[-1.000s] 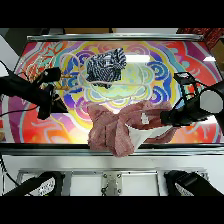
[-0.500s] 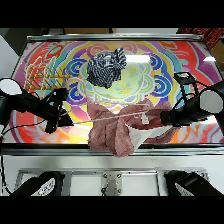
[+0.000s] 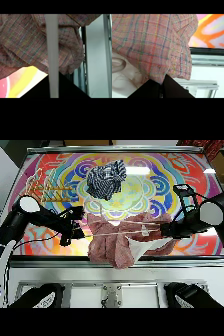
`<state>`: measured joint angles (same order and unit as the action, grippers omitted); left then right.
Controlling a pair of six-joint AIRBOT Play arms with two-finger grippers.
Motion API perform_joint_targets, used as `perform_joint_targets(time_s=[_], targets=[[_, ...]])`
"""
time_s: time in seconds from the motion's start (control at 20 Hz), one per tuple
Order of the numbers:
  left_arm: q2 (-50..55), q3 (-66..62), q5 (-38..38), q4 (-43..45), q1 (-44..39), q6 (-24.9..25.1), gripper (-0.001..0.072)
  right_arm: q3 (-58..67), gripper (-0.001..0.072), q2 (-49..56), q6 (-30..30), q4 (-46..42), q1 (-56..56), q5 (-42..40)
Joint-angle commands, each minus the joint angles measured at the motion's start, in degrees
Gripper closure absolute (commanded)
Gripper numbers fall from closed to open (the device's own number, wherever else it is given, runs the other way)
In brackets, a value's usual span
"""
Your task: Fold the clothes and pants, and hang the long-sleeved shirts on hangers.
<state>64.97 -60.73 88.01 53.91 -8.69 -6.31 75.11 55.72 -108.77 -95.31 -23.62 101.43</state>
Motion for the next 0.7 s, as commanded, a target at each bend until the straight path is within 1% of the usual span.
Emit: perform_joint_targets(time_s=[0.0, 0.3, 0.5, 0.65], targets=[[1.4, 0.1, -1.0, 0.1, -2.5, -0.1, 0.0692, 0.0, 0.0693, 0.0, 1.0, 0.0, 0.0, 0.1], [6.4, -1.0, -2.5, -0.1, -6.6, -0.2, 0.0692, 1.4, 0.0693, 0.0, 1.5, 0.0, 0.0, 0.1], [9.7, -4.5, -2.2, 0.0, -6.8, -3.1, 0.0692, 3.0, 0.0693, 0.0, 1.6, 0.0, -0.1, -0.4], [12.1, -6.6, -0.2, -0.3, -7.5, -3.8, 0.0692, 4.9, 0.0693, 0.0, 1.6, 0.2, -0.2, -2.6]])
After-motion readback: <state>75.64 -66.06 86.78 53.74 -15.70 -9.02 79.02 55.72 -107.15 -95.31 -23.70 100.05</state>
